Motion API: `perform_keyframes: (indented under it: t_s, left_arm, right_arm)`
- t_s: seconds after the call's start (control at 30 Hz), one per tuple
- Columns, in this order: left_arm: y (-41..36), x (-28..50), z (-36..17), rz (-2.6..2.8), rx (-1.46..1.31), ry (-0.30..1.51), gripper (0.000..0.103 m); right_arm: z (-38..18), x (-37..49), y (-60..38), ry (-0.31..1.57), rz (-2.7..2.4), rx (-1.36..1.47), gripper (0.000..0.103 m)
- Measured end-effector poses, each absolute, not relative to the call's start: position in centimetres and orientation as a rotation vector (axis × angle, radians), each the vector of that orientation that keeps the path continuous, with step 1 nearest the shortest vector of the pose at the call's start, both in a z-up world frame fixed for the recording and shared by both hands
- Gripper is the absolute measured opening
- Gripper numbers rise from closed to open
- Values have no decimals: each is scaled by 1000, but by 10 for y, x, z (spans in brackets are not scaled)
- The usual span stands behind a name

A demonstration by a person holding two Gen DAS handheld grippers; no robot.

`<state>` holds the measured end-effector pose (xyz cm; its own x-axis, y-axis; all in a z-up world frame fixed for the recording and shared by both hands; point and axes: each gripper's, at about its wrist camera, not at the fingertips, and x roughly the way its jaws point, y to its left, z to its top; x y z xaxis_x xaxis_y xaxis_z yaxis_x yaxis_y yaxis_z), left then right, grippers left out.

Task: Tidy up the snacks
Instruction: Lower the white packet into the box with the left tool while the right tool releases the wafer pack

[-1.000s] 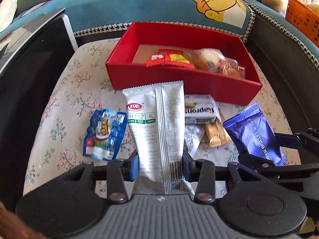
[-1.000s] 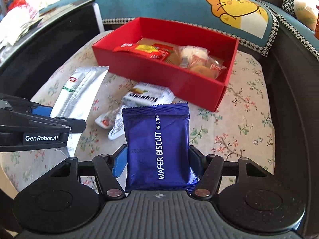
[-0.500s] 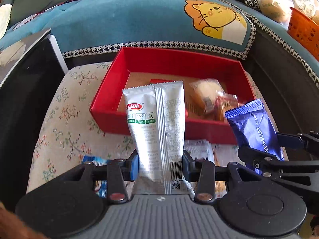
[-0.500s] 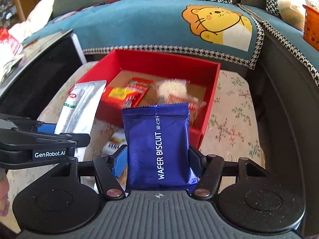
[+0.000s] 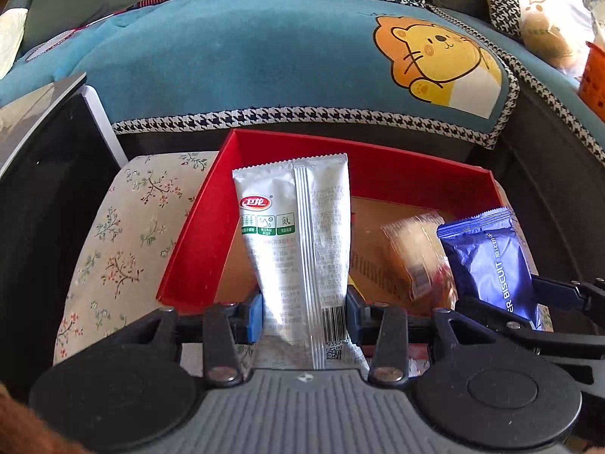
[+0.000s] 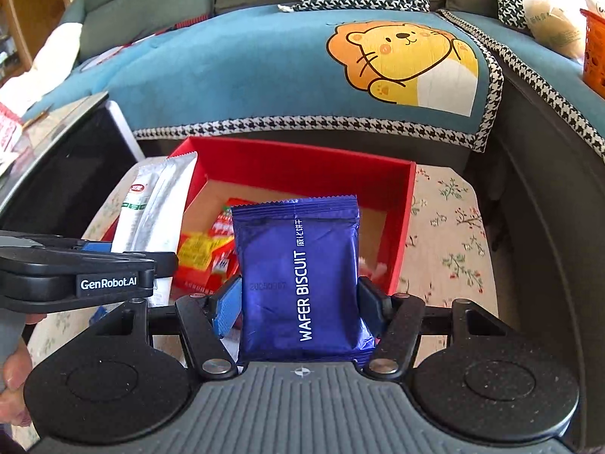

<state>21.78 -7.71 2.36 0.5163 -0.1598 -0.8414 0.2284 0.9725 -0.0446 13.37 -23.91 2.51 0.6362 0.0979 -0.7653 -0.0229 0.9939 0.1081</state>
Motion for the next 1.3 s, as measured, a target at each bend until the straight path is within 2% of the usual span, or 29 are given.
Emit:
perform_keyframes:
  t_s: [0.93,1.3]
  left_arm:
    - [-101,270,-15,-198,97,1018,90]
    - [-103,266,-3,-207,63,1001,100]
  right_arm:
    - [-8,185,-244,916,64,69,72]
    - [-2,184,-244,902,45,60,75]
